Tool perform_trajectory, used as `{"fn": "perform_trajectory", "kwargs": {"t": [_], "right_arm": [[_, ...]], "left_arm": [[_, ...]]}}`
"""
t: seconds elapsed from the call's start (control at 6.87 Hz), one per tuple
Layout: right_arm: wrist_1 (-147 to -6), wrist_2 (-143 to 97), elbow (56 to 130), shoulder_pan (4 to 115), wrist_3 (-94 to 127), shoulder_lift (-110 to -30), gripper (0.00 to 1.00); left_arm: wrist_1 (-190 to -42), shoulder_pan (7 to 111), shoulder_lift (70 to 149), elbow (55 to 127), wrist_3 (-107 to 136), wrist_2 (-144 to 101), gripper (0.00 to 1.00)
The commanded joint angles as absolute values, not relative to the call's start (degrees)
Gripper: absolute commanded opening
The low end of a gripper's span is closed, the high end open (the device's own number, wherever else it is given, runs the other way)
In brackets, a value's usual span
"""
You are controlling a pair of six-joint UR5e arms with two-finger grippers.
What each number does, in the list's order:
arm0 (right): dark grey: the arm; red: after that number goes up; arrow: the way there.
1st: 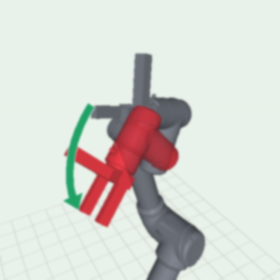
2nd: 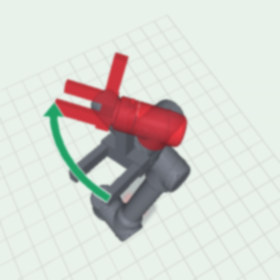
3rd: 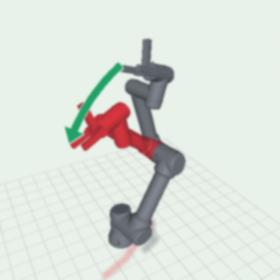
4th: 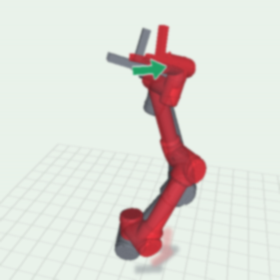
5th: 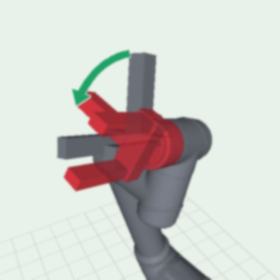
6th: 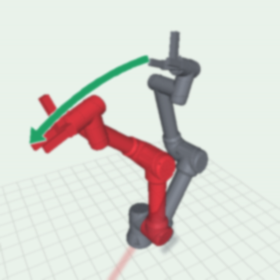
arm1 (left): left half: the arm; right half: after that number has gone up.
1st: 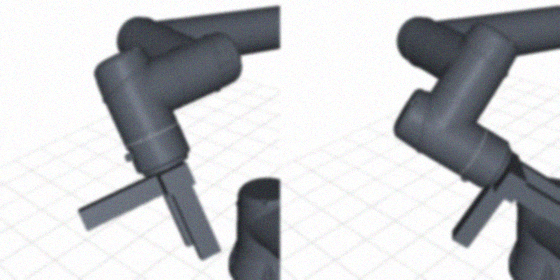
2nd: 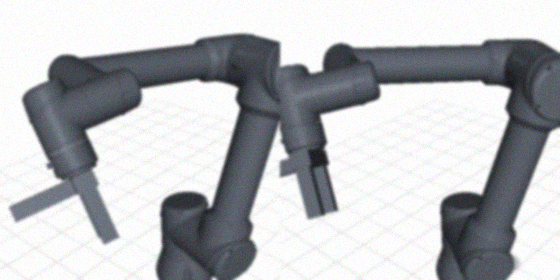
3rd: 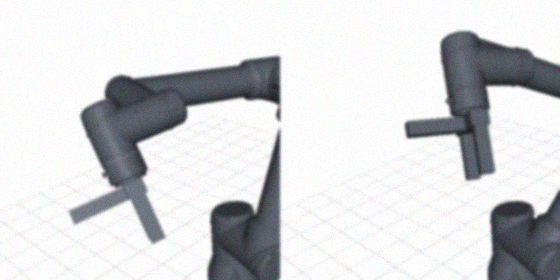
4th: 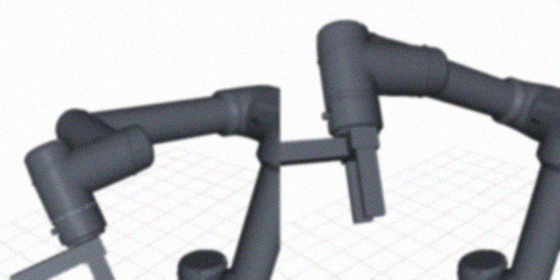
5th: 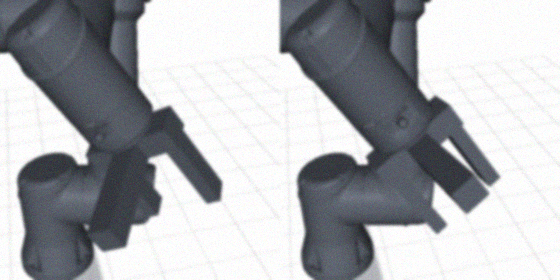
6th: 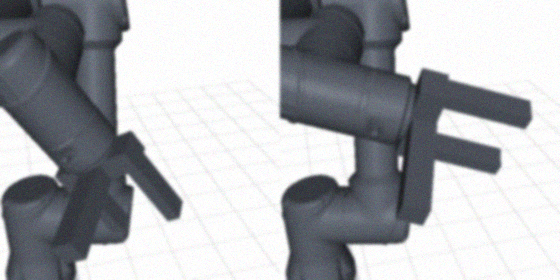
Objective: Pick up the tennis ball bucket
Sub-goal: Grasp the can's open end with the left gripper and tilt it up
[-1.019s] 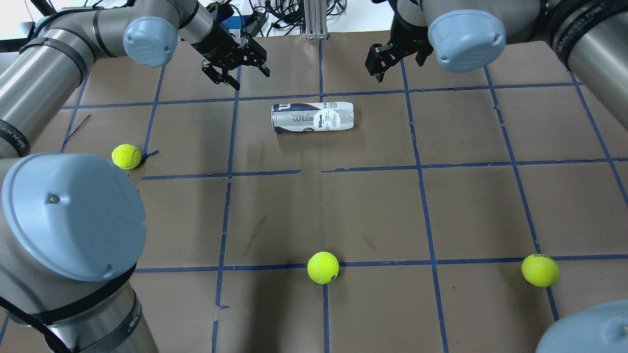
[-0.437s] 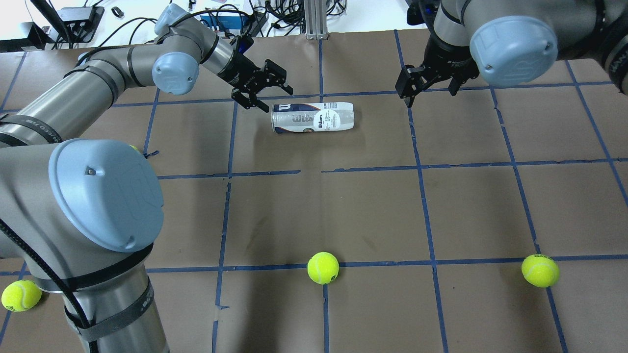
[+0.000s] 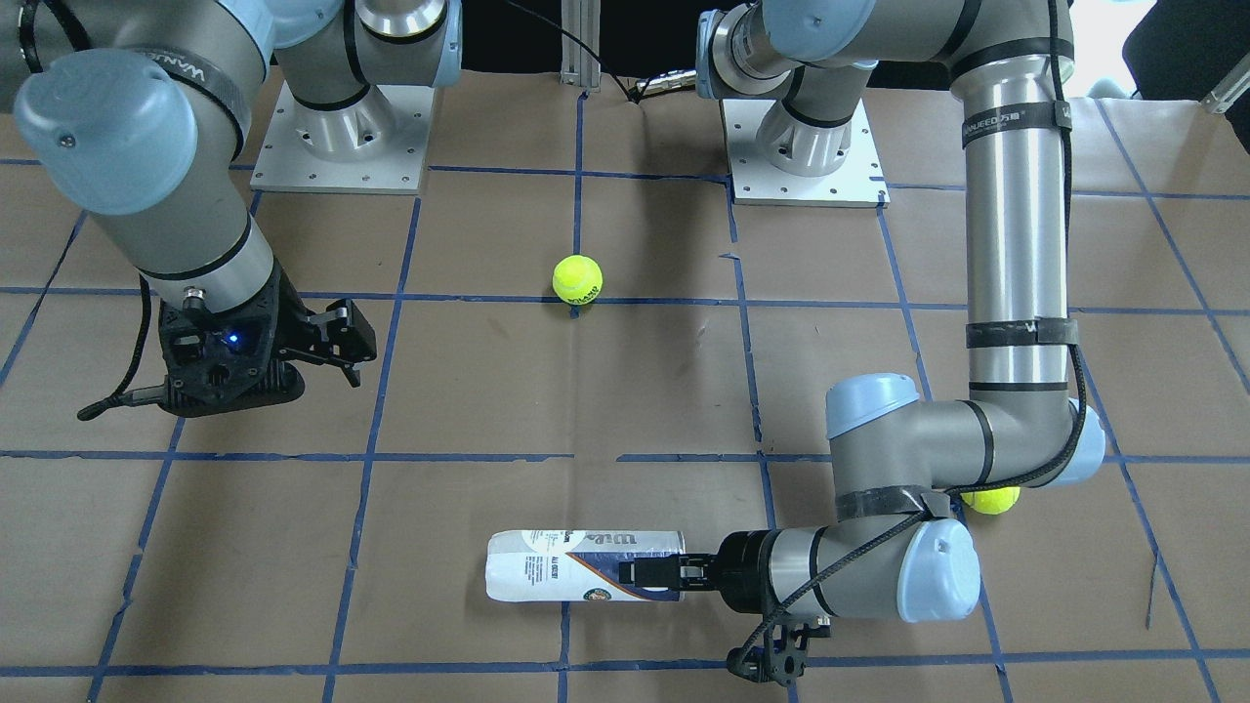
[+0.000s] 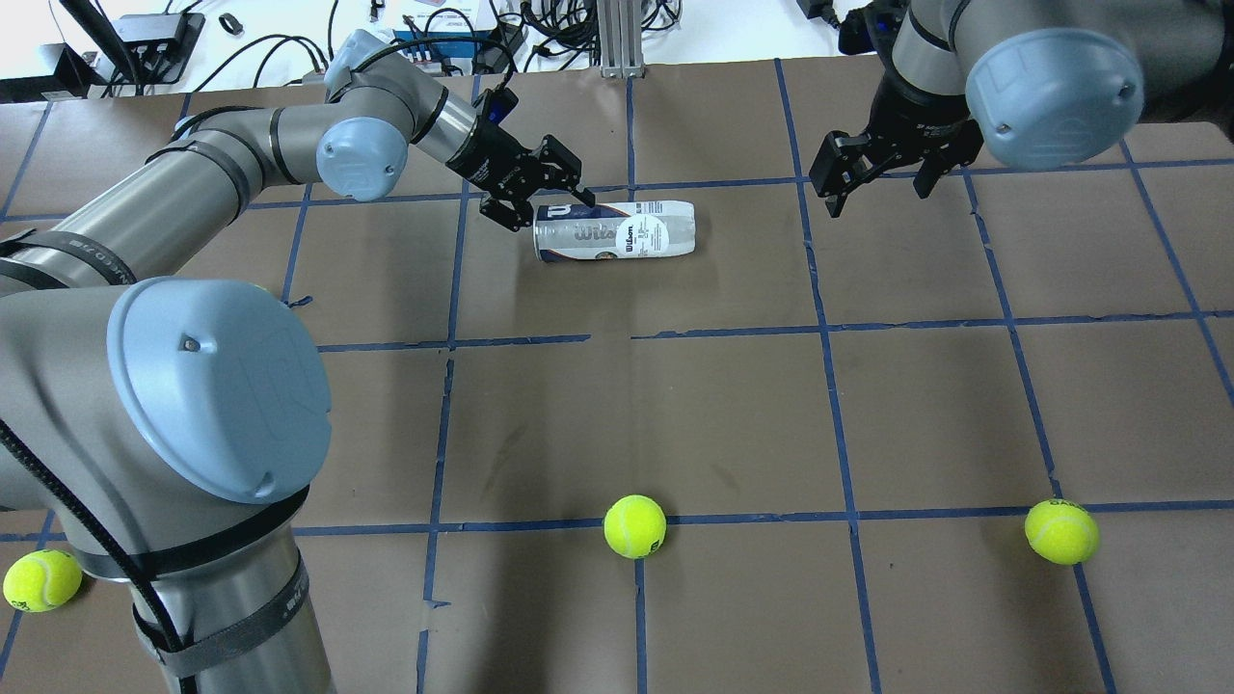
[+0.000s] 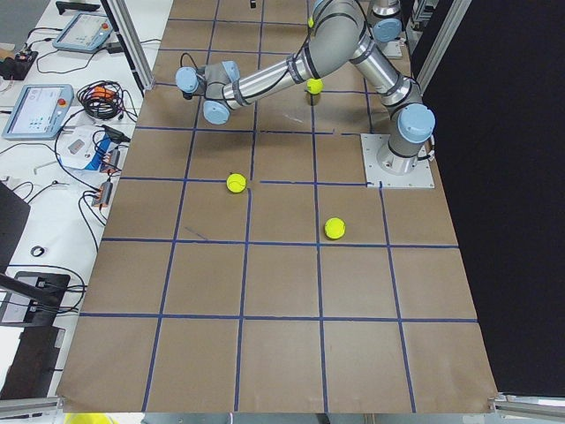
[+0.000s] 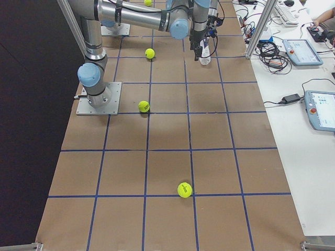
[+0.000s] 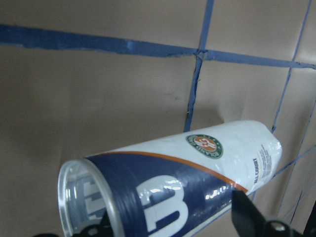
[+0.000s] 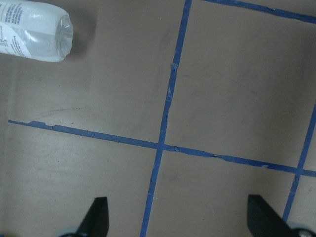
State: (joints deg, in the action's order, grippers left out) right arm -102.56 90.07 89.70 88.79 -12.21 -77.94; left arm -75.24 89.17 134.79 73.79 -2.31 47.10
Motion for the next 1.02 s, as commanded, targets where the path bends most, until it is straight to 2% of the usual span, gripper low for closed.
{"fn": "perform_trajectory", "kwargs": {"t": [0.0, 0.29, 0.58, 0.87], "right_arm": [[-102.57, 90.0, 89.74, 88.42, -12.22, -77.96, 1.0], [-101.95, 89.83, 90.0, 88.33, -12.22, -77.87, 1.0], [-102.04, 90.09, 90.09, 88.24, -12.22, -77.87, 1.0], [-102.04, 90.18, 90.09, 88.15, -12.22, -77.96, 1.0]], "left_arm": [[-77.51, 89.38, 132.81, 73.92, -2.29, 46.32, 0.0], [-79.87, 89.65, 127.04, 73.92, 0.77, 45.62, 0.0], [-88.29, 89.47, 117.81, 73.48, 1.05, 51.98, 0.0], [-82.75, 92.52, 115.23, 72.87, 1.84, 65.22, 0.0]]}}
